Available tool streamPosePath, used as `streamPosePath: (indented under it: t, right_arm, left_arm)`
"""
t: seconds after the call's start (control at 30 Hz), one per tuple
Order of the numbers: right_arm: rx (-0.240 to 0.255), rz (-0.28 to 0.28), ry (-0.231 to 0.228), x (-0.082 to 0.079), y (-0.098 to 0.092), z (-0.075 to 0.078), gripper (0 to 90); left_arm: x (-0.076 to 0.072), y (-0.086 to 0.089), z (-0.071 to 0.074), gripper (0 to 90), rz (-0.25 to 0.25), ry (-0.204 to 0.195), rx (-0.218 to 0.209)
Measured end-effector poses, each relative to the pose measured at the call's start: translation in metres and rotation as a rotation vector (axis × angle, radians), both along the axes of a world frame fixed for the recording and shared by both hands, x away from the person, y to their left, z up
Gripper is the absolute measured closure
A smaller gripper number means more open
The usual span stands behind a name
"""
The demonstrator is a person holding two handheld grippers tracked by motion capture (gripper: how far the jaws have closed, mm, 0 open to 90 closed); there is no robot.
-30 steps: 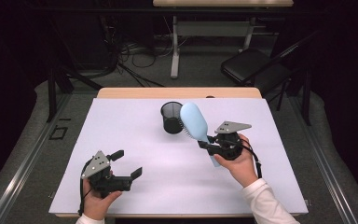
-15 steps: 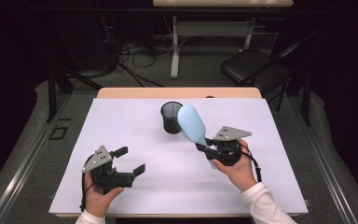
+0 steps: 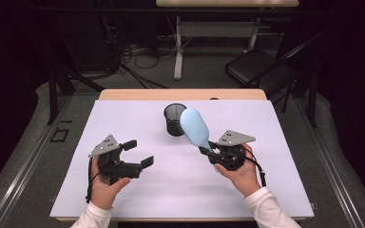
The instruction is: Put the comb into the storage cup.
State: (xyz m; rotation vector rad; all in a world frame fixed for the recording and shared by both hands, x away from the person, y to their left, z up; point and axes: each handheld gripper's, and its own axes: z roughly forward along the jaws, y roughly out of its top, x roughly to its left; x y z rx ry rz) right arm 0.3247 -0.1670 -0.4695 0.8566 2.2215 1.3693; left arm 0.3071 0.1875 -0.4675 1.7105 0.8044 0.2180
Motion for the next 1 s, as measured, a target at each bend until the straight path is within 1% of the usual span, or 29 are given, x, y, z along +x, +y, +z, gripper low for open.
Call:
streamPosePath:
  t: [0.07,0.23,0.4,0.53,0.6,0.67,0.83,0.9,0.93,1.0]
  right_arm:
    - [0.002,-0.003,-0.004,0.0,0.0,0.0,69.4]
    - [0.002,-0.001,0.001,0.001,0.0,-0.001,69.4]
    - [0.0,-0.008,-0.004,0.001,0.0,-0.002,69.4]
    - [-0.004,-0.01,-0.005,0.001,0.0,-0.003,69.4]
    - [-0.003,-0.01,-0.003,0.002,0.0,-0.004,69.4]
    - [-0.008,-0.011,-0.007,0.002,0.0,-0.005,69.3]
    - [-0.032,-0.017,-0.039,-0.001,0.003,-0.006,69.3]
    - [-0.035,-0.018,-0.047,-0.001,0.003,-0.006,69.3]
    - [-0.036,-0.016,-0.044,-0.001,0.003,-0.006,69.3]
    - [-0.033,-0.02,-0.044,0.0,0.003,-0.007,69.3]
  left_arm:
    - [0.003,-0.002,0.003,3.8,-0.009,0.007,-0.016]
    - [0.011,-0.008,0.01,3.8,-0.016,0.016,-0.001]
    - [0.018,-0.013,0.018,3.8,-0.027,0.033,-0.006]
    - [0.024,-0.017,0.022,3.9,-0.031,0.048,0.004]
    - [0.027,-0.019,0.024,3.9,-0.031,0.055,0.001]
    - [0.029,-0.02,0.026,3.9,-0.033,0.061,-0.007]
    - [0.037,-0.022,0.032,3.8,-0.039,0.086,-0.017]
    - [0.039,-0.023,0.034,3.8,-0.052,0.095,-0.011]
    - [0.04,-0.024,0.035,3.8,-0.051,0.106,-0.004]
    - [0.042,-0.026,0.036,3.8,-0.059,0.111,0.004]
